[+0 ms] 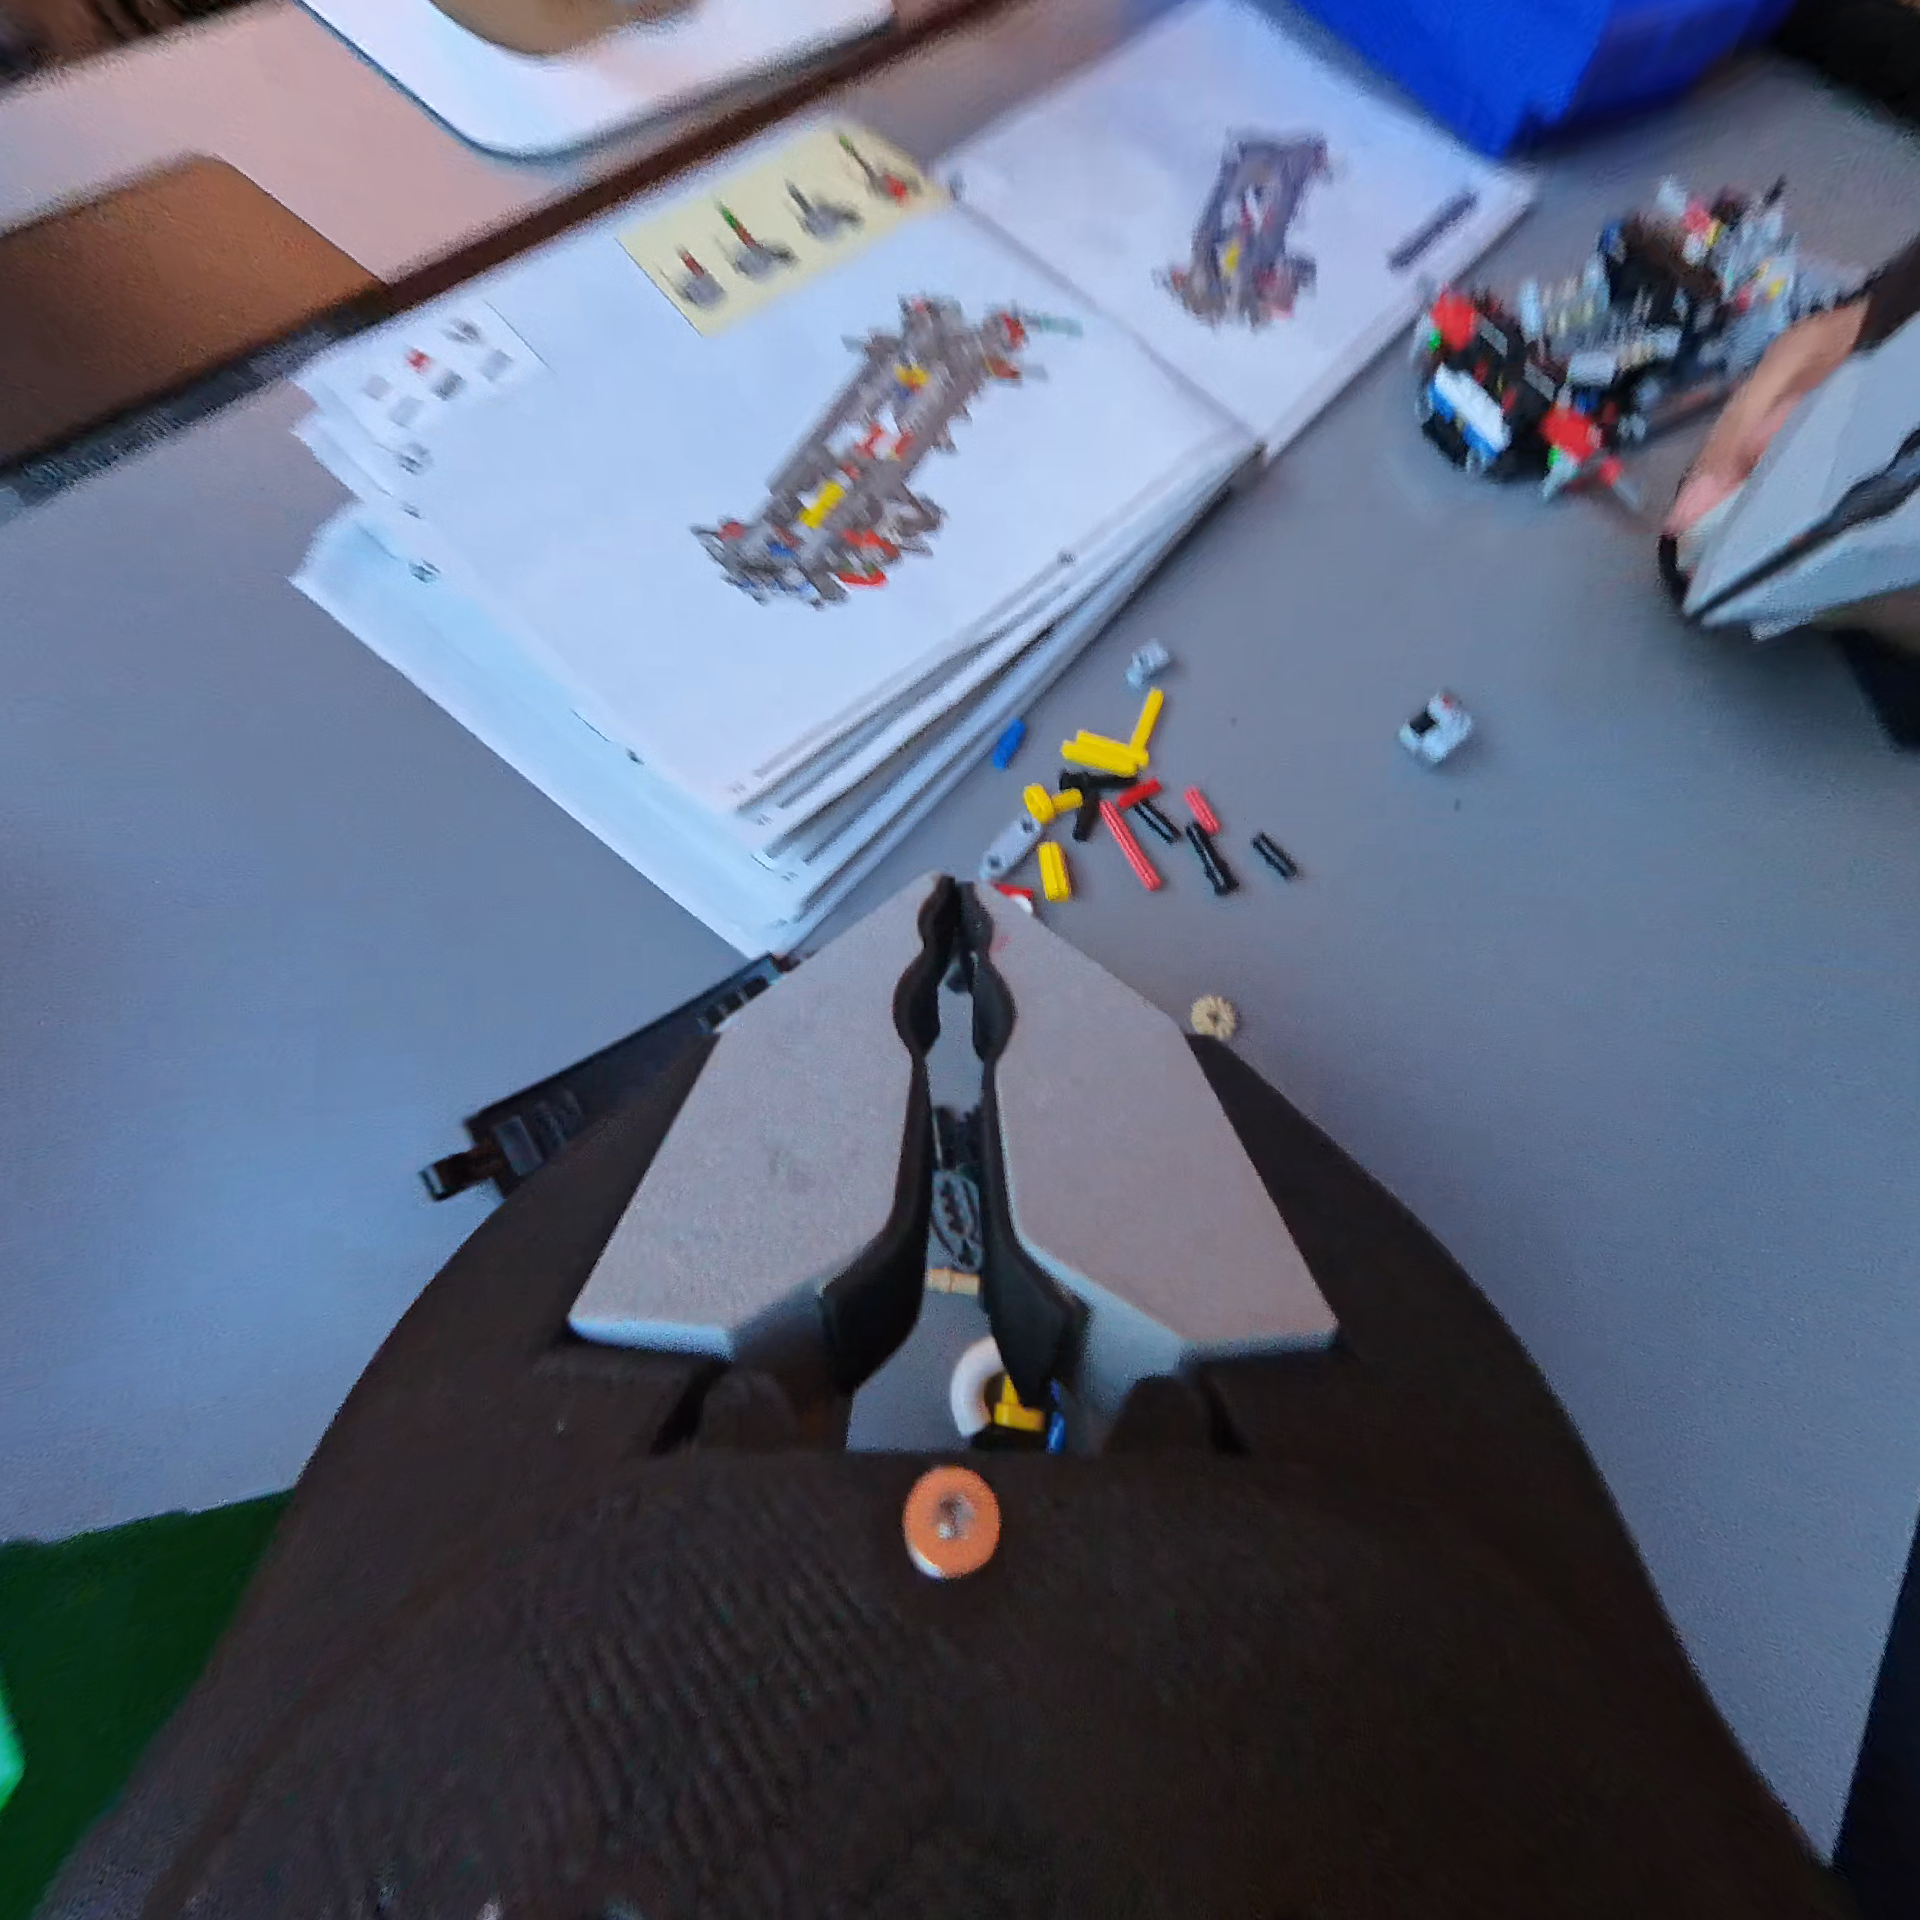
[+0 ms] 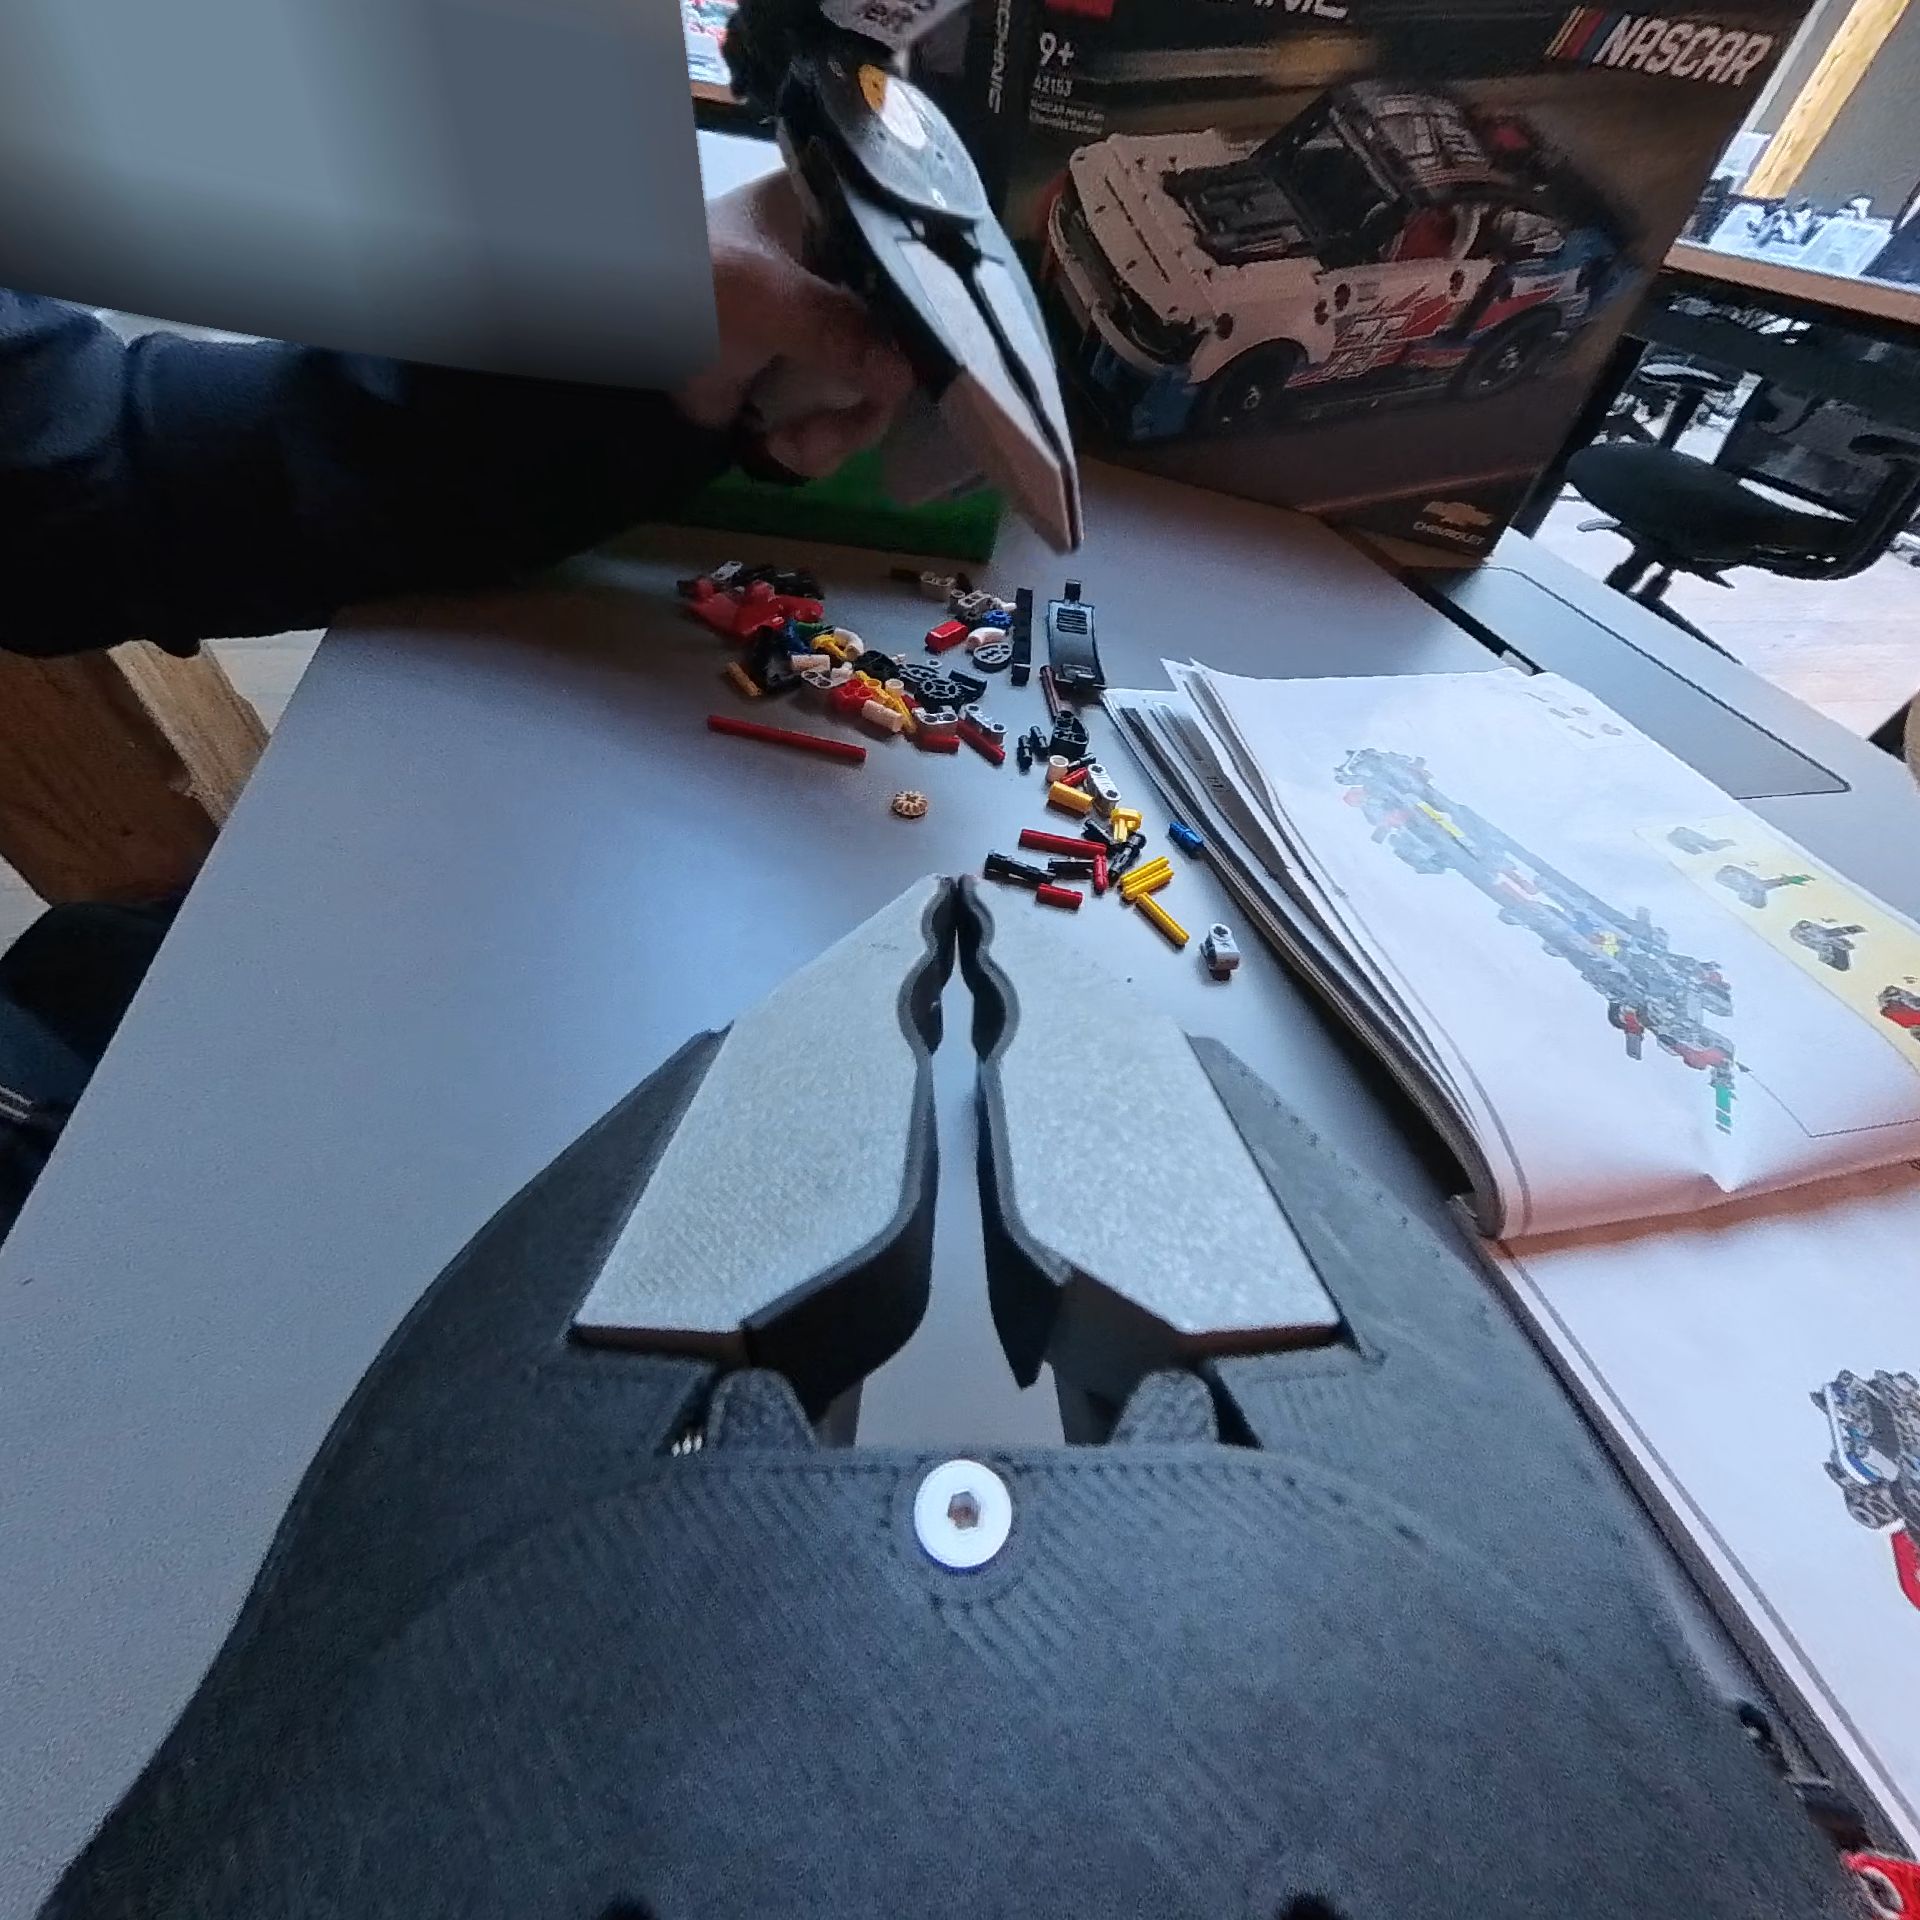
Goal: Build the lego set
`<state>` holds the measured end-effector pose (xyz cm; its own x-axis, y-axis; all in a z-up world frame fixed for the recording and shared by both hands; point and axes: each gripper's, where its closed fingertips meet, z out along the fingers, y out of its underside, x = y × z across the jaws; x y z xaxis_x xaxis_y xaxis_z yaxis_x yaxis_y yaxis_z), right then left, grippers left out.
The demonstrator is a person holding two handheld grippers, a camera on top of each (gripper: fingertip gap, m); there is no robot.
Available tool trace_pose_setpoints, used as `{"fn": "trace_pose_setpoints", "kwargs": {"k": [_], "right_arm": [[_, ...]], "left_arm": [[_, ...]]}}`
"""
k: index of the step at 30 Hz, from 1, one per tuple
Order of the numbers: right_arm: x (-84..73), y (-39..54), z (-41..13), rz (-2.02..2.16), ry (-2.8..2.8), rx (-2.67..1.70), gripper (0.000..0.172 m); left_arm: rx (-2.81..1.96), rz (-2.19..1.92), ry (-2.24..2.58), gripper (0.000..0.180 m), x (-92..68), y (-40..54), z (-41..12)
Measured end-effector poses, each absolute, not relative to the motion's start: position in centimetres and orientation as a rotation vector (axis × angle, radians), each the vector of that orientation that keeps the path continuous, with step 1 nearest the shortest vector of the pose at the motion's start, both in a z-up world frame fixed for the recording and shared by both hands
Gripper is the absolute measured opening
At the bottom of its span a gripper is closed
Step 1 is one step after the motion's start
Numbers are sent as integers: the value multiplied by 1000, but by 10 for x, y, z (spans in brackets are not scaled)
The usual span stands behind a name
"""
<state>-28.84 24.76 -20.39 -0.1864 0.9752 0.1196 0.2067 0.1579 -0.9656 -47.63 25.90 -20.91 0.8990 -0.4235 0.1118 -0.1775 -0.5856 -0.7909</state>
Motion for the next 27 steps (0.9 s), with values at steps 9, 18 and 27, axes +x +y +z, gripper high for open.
{"fn": "trace_pose_setpoints", "kwargs": {"k": [9,18,27], "right_arm": [[-286,266,-198,1109,-1473,-1232,0],[-283,274,-192,1097,-1417,-1234,0],[-284,273,-194,1127,-1423,-1248,0]], "left_arm": [[-2022,-331,337,0,-487,264,-174],[-1998,-272,393,0,-480,262,-169],[-1930,-226,389,0,-487,259,-153]]}}
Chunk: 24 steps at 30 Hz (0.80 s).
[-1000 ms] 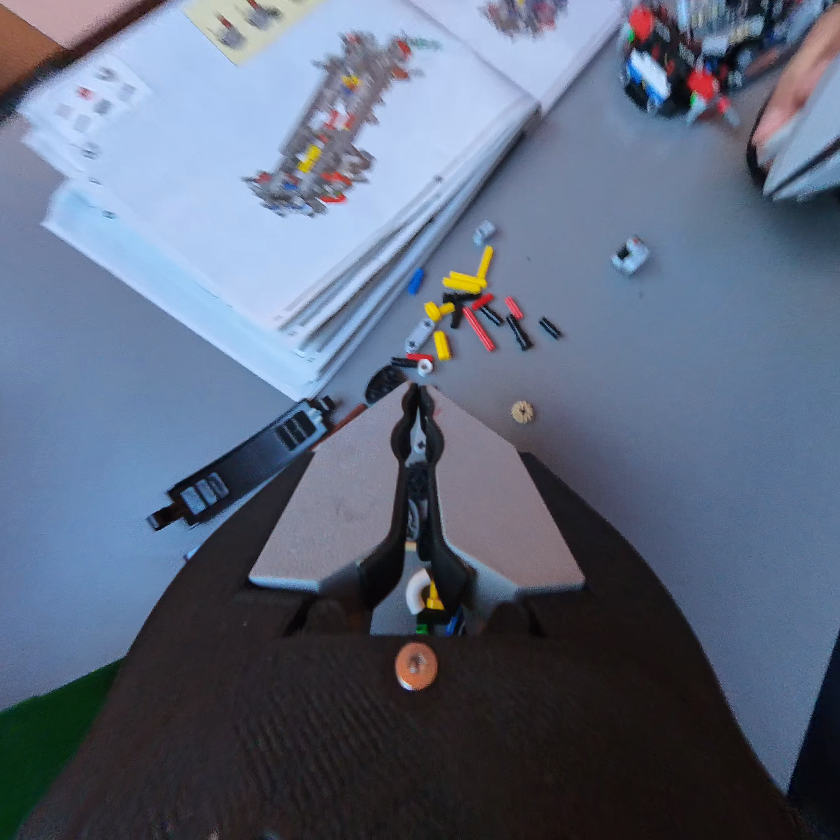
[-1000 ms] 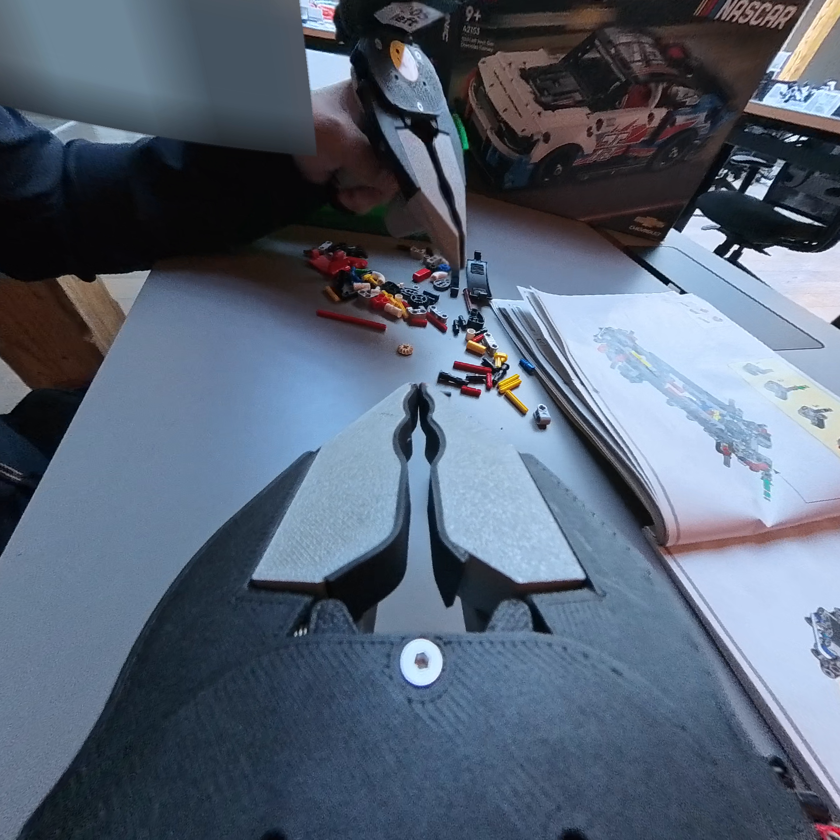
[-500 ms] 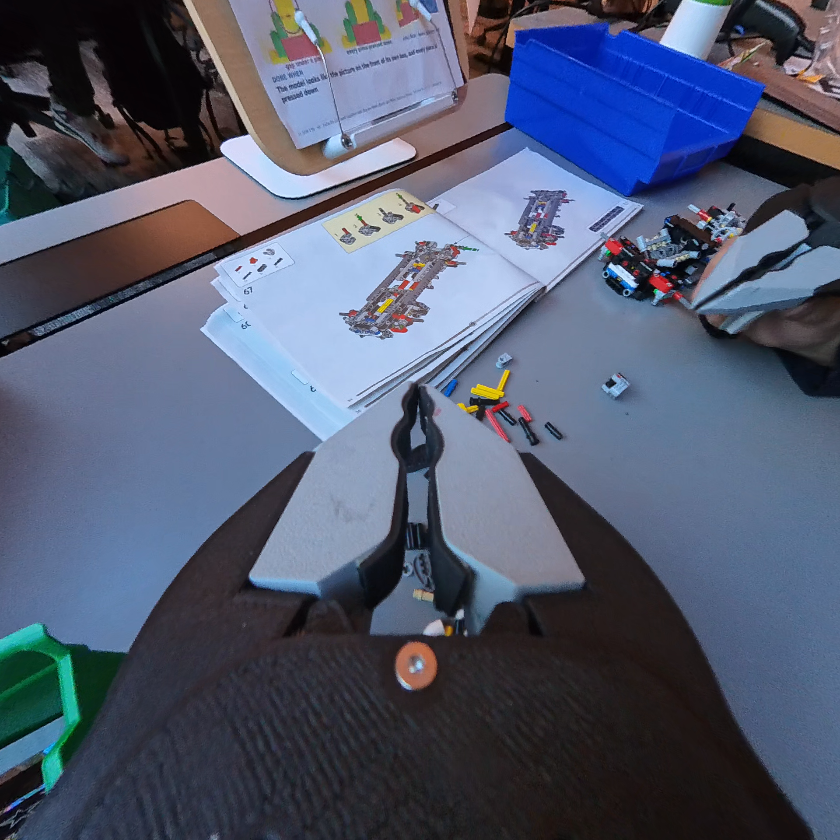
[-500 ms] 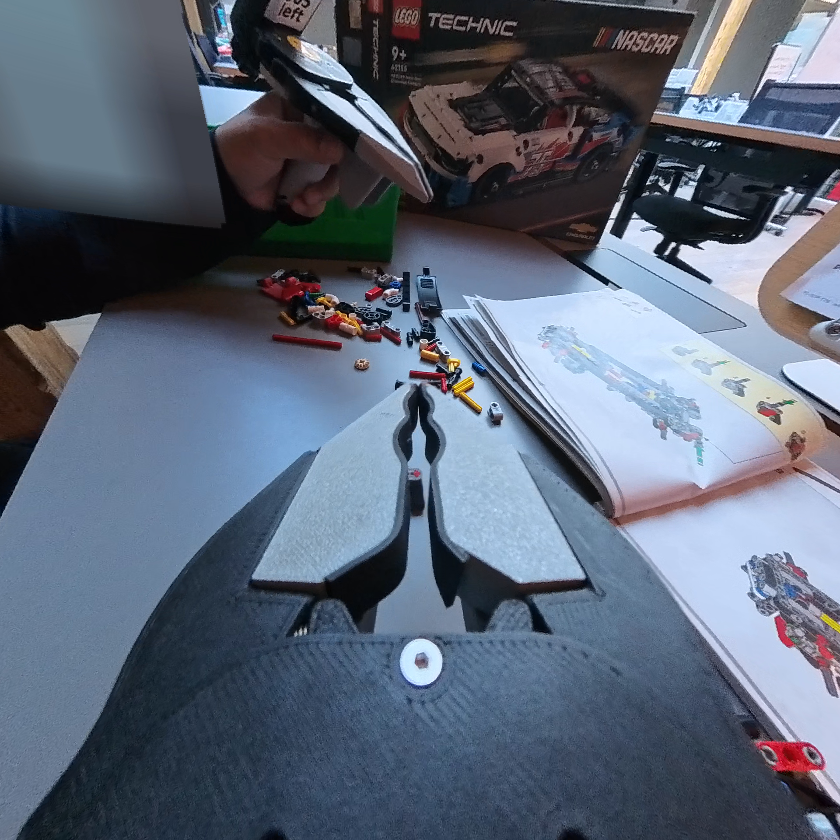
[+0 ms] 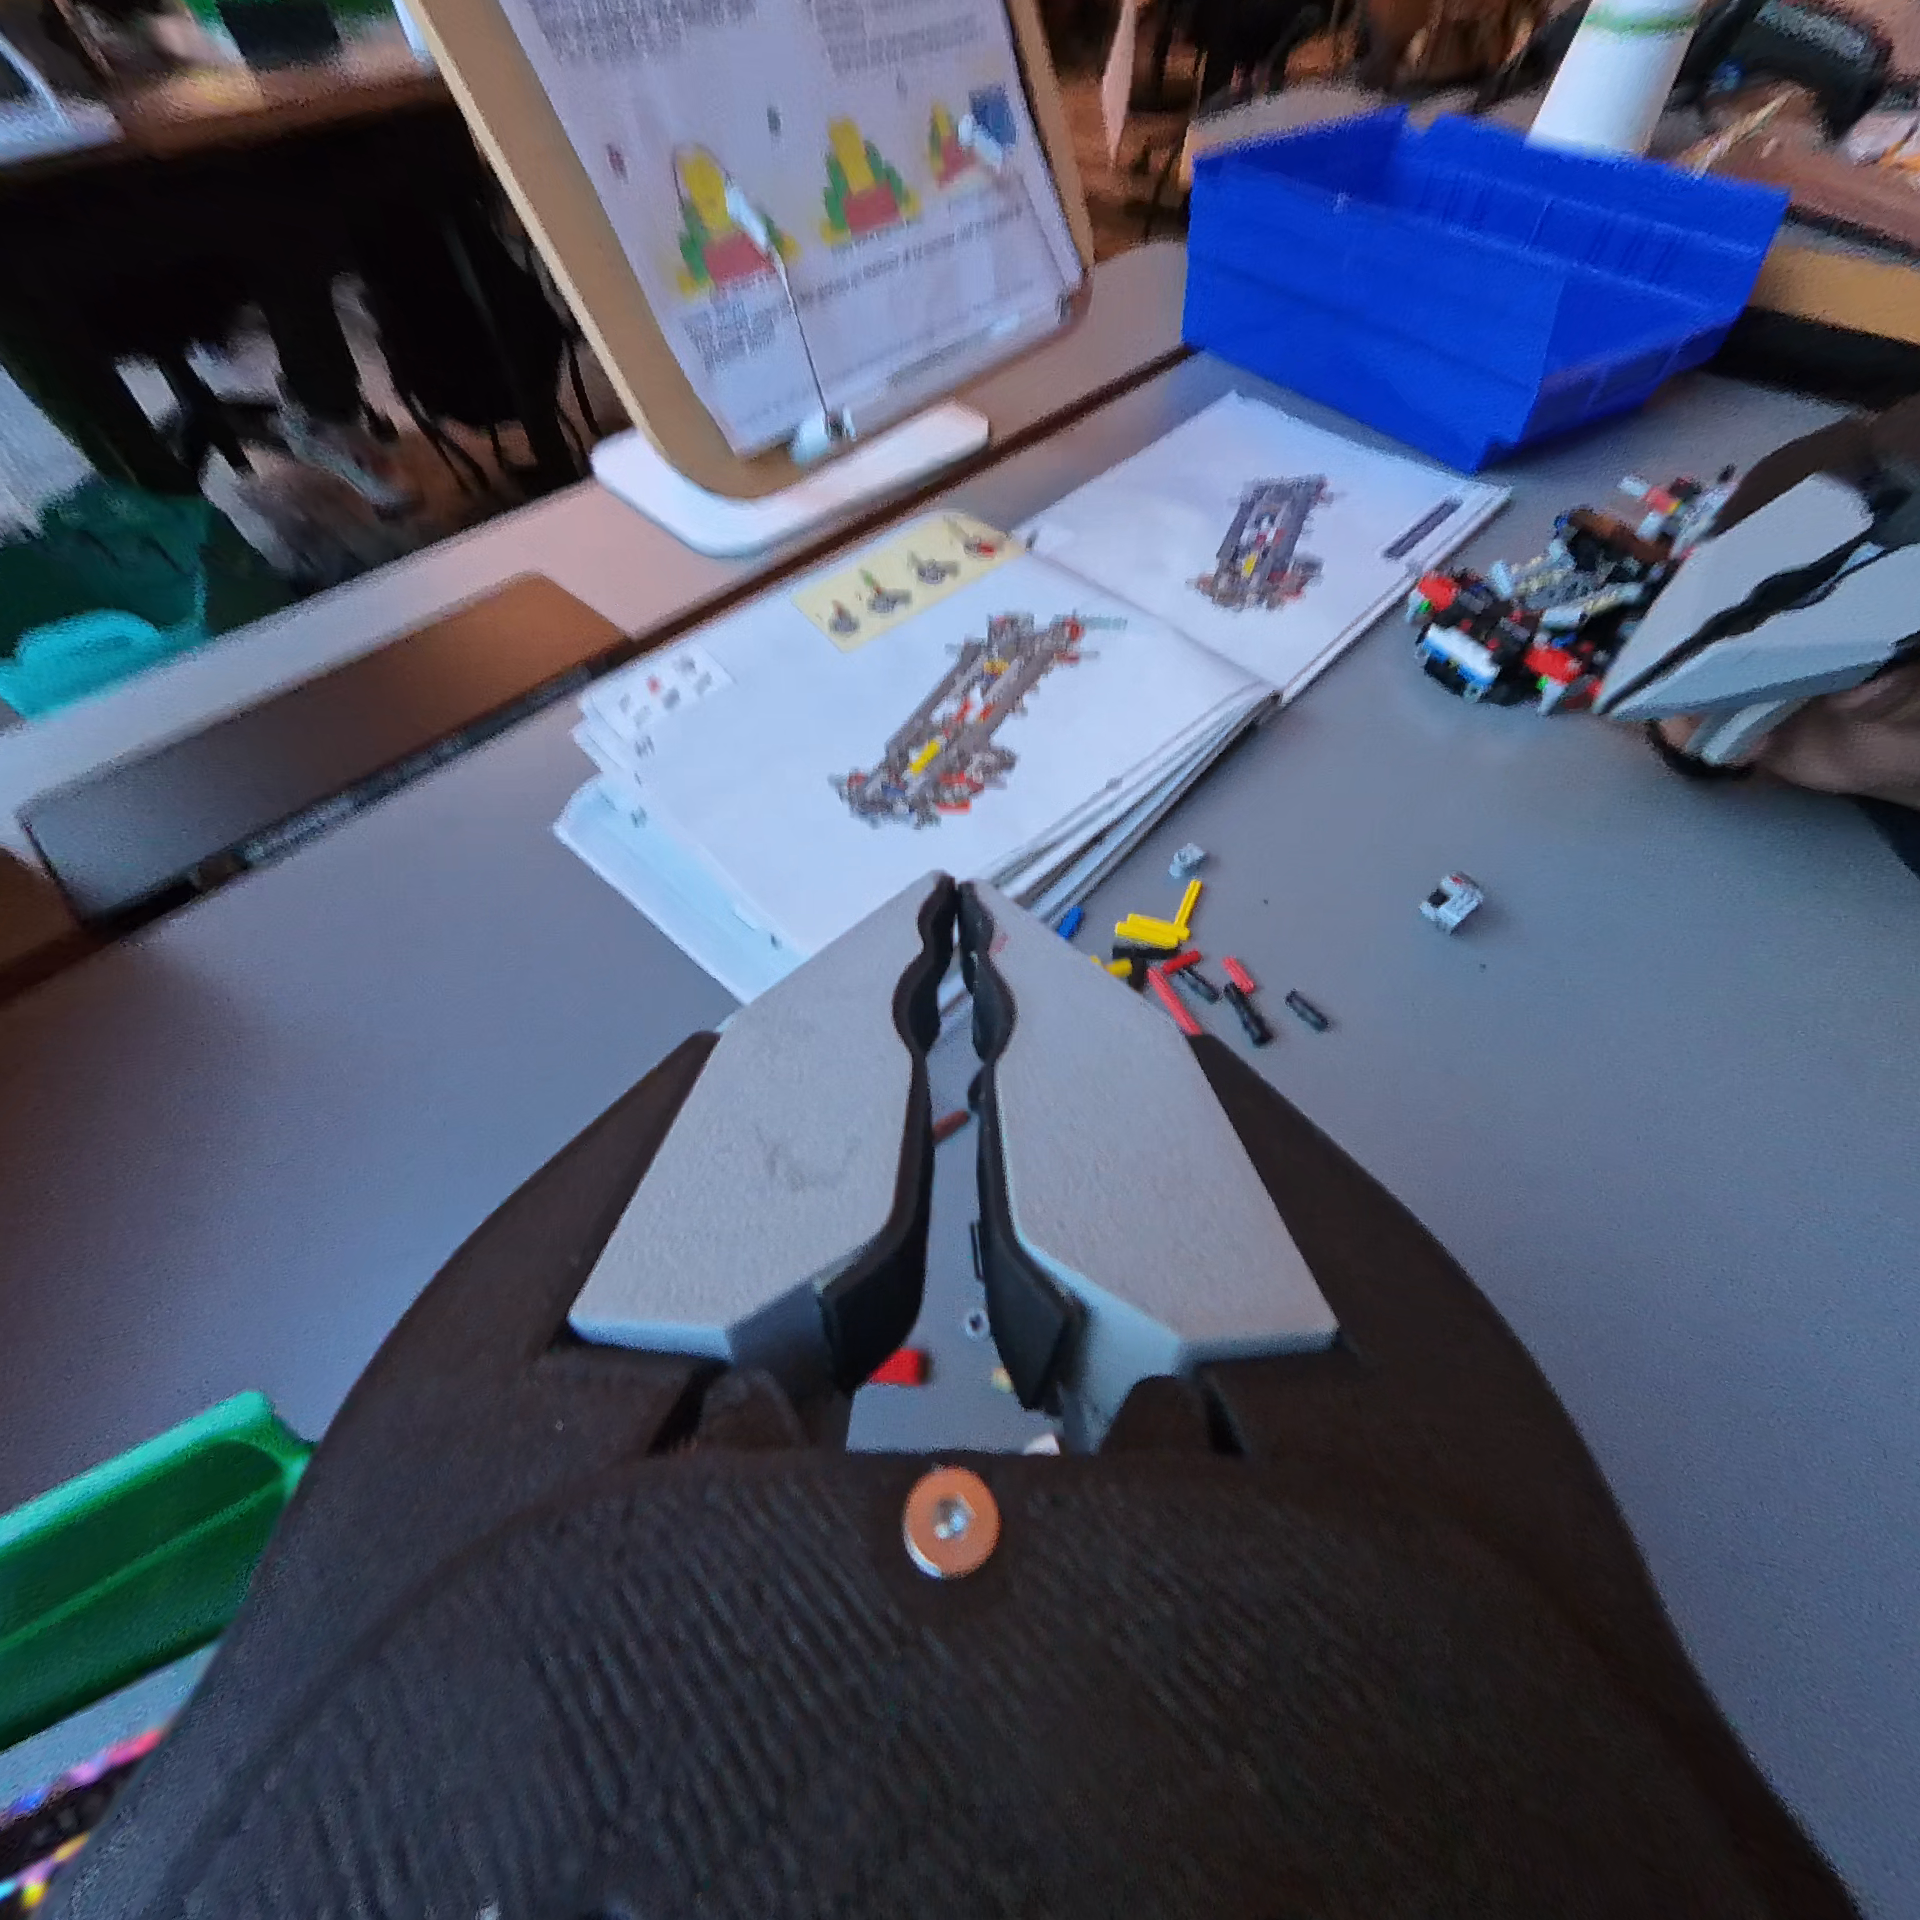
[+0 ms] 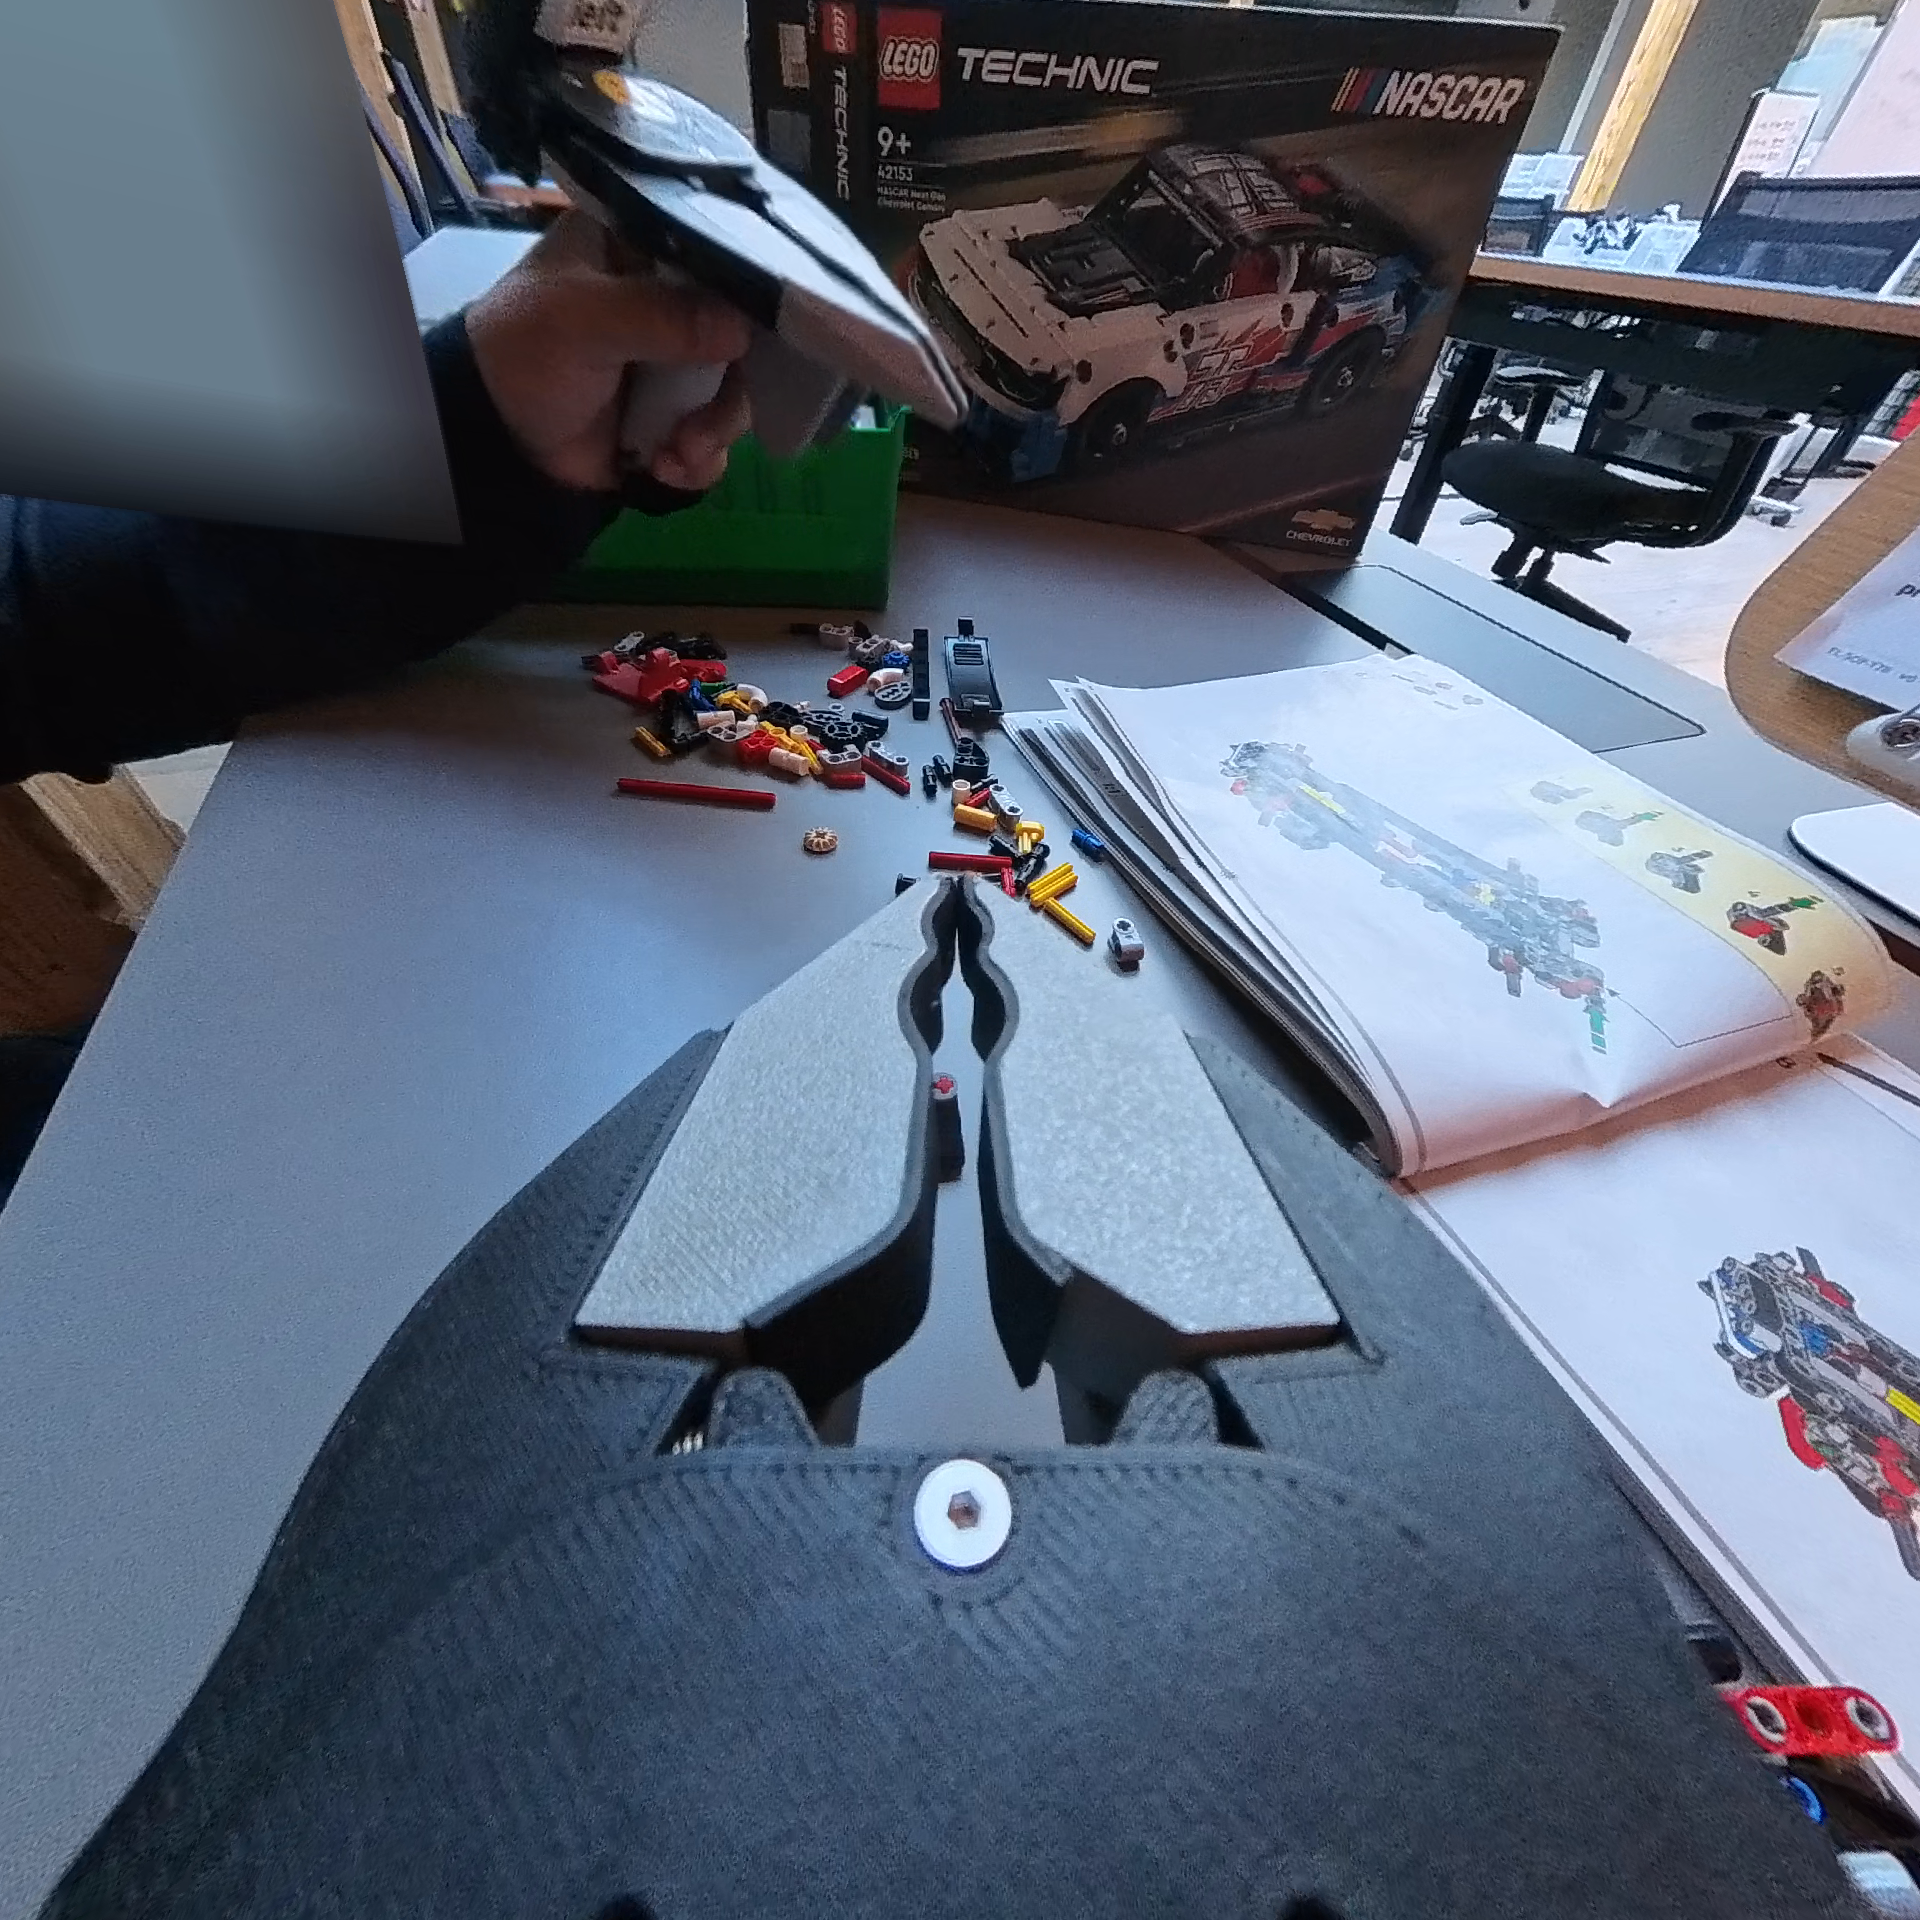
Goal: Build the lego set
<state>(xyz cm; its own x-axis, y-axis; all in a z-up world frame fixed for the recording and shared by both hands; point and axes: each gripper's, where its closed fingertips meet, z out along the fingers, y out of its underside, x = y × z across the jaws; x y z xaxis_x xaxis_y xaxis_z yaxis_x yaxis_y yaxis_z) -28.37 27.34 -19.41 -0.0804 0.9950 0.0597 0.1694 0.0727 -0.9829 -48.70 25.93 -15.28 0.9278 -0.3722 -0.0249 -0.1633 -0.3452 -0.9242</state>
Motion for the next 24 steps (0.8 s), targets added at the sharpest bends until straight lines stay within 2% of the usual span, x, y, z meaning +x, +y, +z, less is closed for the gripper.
{"fn": "trace_pose_setpoints", "kwargs": {"k": [6,12,24], "right_arm": [[-285,272,-195,1132,-1431,-1249,0],[-286,273,-197,1150,-1426,-1269,0],[-285,276,-198,1160,-1417,-1281,0]], "left_arm": [[-1519,-144,334,0,-495,229,-70],[-1564,-273,308,1,-496,231,-79],[-1598,-207,344,0,-492,233,-85]]}}
